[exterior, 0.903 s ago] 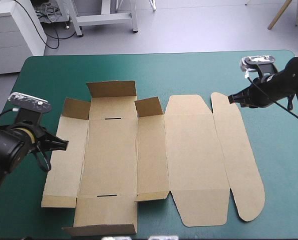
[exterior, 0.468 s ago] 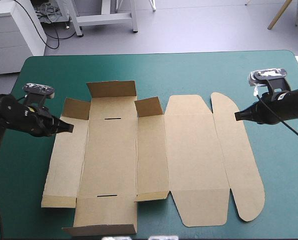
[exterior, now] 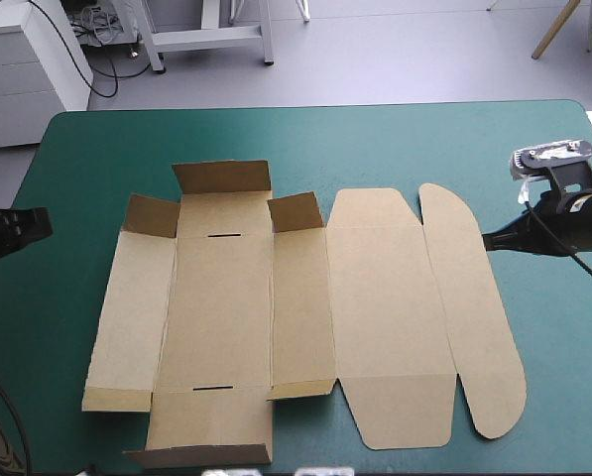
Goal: Fold the box
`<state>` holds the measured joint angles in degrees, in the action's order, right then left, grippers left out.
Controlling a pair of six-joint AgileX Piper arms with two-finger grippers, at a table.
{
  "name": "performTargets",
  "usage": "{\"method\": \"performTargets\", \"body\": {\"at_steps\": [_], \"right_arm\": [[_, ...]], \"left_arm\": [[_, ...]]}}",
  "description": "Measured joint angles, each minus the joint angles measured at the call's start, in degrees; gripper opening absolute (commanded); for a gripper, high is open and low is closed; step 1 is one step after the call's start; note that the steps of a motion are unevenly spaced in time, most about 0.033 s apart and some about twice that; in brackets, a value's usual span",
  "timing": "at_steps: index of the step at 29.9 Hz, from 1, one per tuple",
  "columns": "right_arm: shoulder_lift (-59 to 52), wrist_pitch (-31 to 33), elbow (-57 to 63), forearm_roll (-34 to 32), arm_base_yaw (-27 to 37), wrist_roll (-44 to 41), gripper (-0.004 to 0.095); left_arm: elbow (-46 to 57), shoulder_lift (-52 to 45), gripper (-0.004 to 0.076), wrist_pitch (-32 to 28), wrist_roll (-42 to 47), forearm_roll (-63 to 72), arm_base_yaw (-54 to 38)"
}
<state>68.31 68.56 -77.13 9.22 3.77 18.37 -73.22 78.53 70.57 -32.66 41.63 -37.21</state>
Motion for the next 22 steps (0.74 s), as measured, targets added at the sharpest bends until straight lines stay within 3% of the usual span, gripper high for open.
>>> {"method": "performTargets", "body": {"at_steps": [6, 9, 11, 14, 19, 20, 22], "right_arm": [[0.0, -0.37, 0.0, -0.17, 0.0, -0.2, -0.0019], [0.0, -0.7, 0.0, -0.17, 0.0, -0.2, -0.0019], [0.0, -1.08, 0.0, -0.17, 0.0, -0.2, -0.0019], [-0.01, -1.27, 0.0, -0.17, 0.0, -0.2, -0.0019], [-0.01, -1.4, 0.0, -0.17, 0.0, -0.2, -0.0019], [-0.01, -1.51, 0.0, -0.17, 0.0, -0.2, -0.002], [-0.01, -1.72, 0.0, -0.11, 0.0, -0.2, -0.0019]], "left_arm": [[-0.02, 0.0, 0.002, 0.01, -0.05, 0.06, -2.95], [-0.02, 0.0, 0.0076, 0.01, -0.28, 0.06, -2.95], [-0.02, 0.0, 0.0144, 0.01, -0.52, 0.04, -2.95], [-0.02, 0.0, 0.0318, 0.01, -0.5, -1.23, -2.95], [0.69, 0.05, 0.069, 0.08, 3.84, -4.99, -2.99], [0.84, 0.05, 0.0732, 0.08, 4.64, -5.27, -2.99], [1.03, 0.05, 0.0734, 0.08, 5.99, -5.97, -2.99]]}}
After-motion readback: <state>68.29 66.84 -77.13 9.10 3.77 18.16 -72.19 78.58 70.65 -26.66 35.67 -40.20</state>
